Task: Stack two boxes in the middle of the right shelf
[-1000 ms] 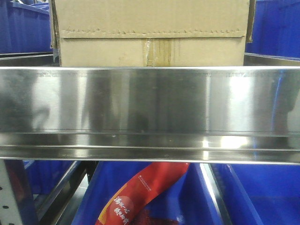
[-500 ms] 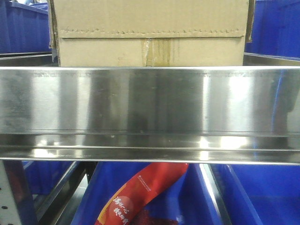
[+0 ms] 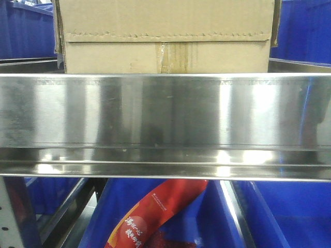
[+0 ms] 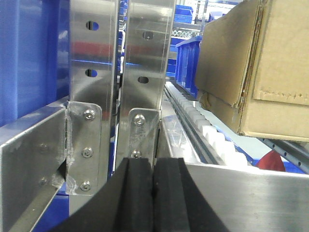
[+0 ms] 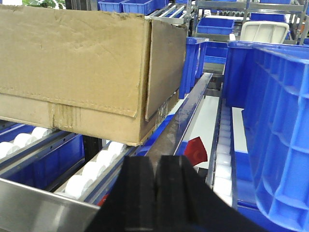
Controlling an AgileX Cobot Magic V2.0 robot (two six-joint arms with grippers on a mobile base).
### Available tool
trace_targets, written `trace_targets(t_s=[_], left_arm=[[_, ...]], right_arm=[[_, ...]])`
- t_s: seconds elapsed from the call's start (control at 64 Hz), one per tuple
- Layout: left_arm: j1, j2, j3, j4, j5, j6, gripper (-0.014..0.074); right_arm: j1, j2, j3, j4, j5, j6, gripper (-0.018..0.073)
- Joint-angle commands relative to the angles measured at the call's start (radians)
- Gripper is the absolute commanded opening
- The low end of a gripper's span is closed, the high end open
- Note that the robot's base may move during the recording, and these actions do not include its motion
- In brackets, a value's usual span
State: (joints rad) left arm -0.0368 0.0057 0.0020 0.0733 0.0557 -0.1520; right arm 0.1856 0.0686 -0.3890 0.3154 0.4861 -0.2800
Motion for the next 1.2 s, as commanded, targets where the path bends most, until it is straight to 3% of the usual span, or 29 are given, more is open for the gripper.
trace_targets(t_s=[0.0, 0.297, 0.359, 0.469, 0.562, 0.766, 0.984, 1.188], left_arm=[[0.003, -0.006, -0.002, -0.005, -0.021, 0.002, -0.0111], [0.003, -0.006, -0.002, -0.005, -0.021, 0.002, -0.0111], [0.003, -0.006, -0.002, -0.005, -0.021, 0.002, -0.0111], [0.003, -0.006, -0.002, -0.005, -0.021, 0.002, -0.0111], [0.003, -0.006, -0.002, -0.005, -0.021, 0.002, -0.0111], [0.003, -0.006, -0.002, -0.005, -0.021, 0.002, -0.0111], [0.003, -0.006, -0.002, -0.005, -0.021, 0.002, -0.0111], [0.003, -0.006, -0.002, -0.005, -0.021, 0.002, -0.0111]], right_arm=[[-0.004, -0.004, 0.002, -0.005, -0.024, -0.003, -0.0162], [-0.006, -0.004, 0.006, -0.012, -0.024, 0.000, -0.0162], [-0.013, -0.004, 0.010, -0.065, -0.047, 0.043, -0.0162], [-0.061, -0.004, 0.023, -0.212, -0.096, 0.210, -0.0162], [-0.123, -0.004, 0.069, -0.265, -0.157, 0.229, -0.0162], [-0.234, -0.034, 0.237, -0.236, -0.320, 0.229, -0.0162], [-0.256, -0.069, 0.389, -0.196, -0.486, 0.229, -0.0162], [-0.256, -0.069, 0.389, -0.196, -0.407, 0.163, -0.0162]])
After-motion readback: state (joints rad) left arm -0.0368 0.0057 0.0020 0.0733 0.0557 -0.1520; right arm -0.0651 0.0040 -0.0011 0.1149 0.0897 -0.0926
